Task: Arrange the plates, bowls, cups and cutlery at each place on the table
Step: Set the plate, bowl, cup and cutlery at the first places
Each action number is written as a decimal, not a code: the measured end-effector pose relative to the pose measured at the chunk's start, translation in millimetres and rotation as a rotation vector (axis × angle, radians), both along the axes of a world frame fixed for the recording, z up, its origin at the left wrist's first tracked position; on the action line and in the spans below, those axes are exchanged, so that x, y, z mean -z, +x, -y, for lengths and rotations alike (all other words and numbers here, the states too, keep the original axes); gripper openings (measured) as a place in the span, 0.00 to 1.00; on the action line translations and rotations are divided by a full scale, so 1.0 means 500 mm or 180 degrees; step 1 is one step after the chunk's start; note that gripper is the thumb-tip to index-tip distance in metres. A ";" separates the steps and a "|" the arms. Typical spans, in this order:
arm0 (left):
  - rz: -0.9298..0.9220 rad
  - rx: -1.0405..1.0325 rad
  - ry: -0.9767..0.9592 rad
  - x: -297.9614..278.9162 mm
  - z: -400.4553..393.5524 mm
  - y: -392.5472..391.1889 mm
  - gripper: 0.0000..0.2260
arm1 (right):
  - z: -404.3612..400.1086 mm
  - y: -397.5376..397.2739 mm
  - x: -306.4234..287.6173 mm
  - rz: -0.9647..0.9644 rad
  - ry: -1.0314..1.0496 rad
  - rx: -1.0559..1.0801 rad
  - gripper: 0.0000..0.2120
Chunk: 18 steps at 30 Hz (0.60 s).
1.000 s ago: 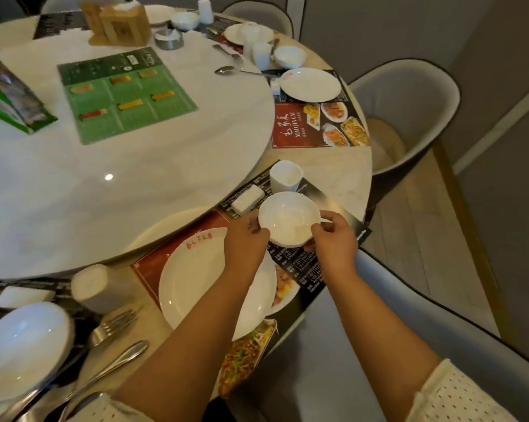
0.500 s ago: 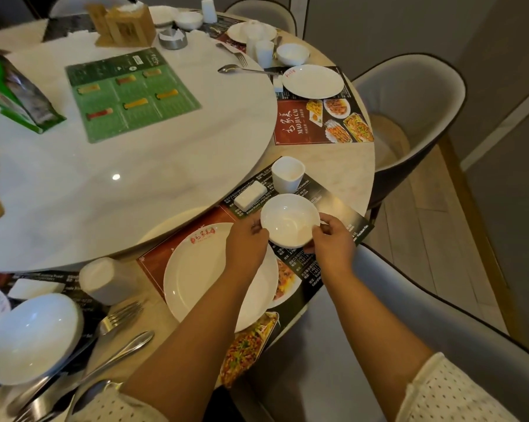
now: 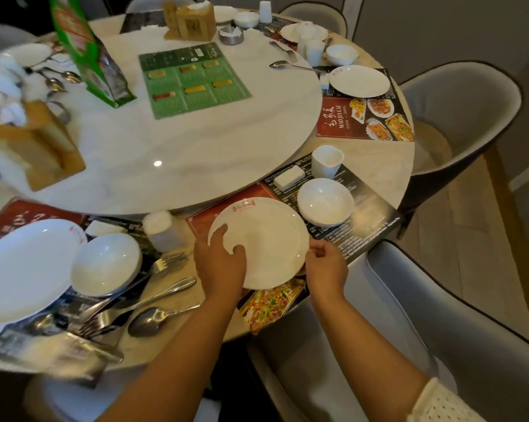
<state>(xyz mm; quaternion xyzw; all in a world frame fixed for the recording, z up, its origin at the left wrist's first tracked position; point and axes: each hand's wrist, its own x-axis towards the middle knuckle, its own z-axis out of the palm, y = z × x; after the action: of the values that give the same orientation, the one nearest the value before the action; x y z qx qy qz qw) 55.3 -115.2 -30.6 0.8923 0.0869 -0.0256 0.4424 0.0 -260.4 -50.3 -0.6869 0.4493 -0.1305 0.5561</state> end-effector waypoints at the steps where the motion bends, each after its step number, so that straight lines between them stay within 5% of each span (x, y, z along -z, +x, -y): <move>1: -0.0099 0.0010 -0.0099 0.001 -0.009 -0.006 0.21 | -0.003 0.000 -0.003 -0.0028 -0.0048 -0.0024 0.11; 7: -0.0292 0.0183 -0.0369 0.000 -0.049 -0.006 0.21 | -0.010 0.005 -0.018 -0.0078 -0.0077 -0.0277 0.15; 11: -0.0120 0.0225 -0.0302 0.000 -0.091 -0.013 0.17 | -0.045 -0.006 -0.033 -0.0022 -0.1058 -0.0587 0.14; 18: 0.0552 0.0135 0.0190 0.011 -0.232 -0.094 0.09 | -0.194 -0.015 -0.035 0.0536 -0.1331 -0.2534 0.05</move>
<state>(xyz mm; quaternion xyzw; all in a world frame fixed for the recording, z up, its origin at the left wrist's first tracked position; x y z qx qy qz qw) 8.0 0.7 -36.3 0.9055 0.0301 0.0450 0.4208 -7.8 -163.4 -32.9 -0.8906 0.0675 -0.0499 0.4469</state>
